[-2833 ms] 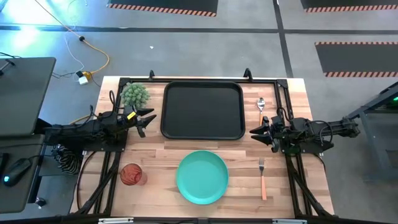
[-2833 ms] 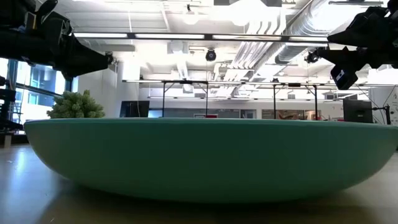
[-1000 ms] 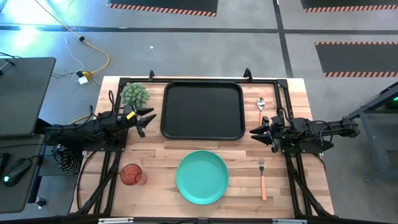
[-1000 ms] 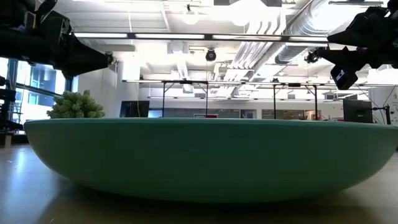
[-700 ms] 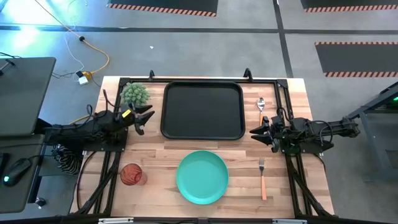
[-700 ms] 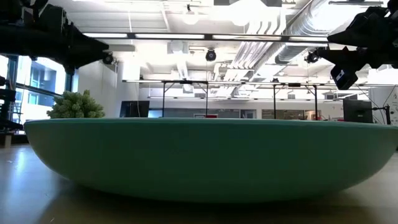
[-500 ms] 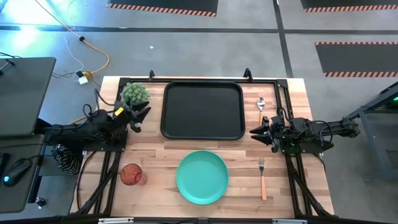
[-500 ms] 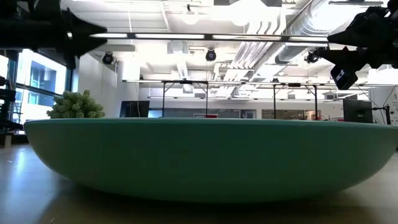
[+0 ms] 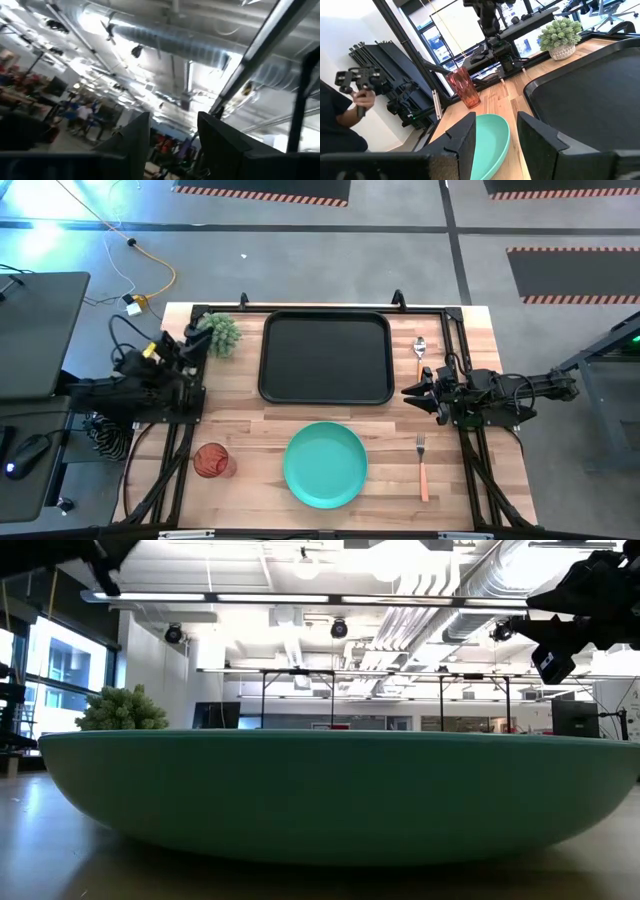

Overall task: Pick and place plate/cup/fork/spoon on tray
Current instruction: Put the light blue plate onto the black tray

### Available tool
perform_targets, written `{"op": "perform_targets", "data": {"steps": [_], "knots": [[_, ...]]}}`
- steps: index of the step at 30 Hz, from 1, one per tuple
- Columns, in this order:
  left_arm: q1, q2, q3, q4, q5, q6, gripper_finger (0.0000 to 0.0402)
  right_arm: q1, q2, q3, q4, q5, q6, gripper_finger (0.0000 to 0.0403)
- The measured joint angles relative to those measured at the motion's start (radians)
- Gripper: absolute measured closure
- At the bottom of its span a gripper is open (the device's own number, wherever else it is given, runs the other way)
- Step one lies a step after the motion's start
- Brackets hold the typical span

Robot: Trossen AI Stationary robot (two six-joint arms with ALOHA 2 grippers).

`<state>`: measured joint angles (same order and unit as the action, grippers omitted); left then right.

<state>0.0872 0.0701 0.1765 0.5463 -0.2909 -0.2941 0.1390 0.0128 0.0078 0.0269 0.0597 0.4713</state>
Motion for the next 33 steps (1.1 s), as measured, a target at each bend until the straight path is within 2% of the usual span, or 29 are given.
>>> {"op": "perform_targets", "data": {"steps": [6,17,25,33], "knots": [[0.000,0.166,0.173,-0.096,0.049,0.081,0.0245,0.000,0.000,0.000,0.000,0.000,0.000,0.0268],[0.000,0.535,0.424,-0.327,0.047,0.146,0.0238,0.000,0.000,0.000,0.000,0.000,0.000,0.0268],[-0.004,0.745,0.522,-0.423,0.053,0.027,0.0214,0.000,0.000,0.000,0.000,0.000,0.000,0.0268],[-0.005,0.965,0.601,-0.447,0.192,-0.057,0.0226,0.000,0.000,0.000,0.000,0.000,0.000,0.0268]]}}
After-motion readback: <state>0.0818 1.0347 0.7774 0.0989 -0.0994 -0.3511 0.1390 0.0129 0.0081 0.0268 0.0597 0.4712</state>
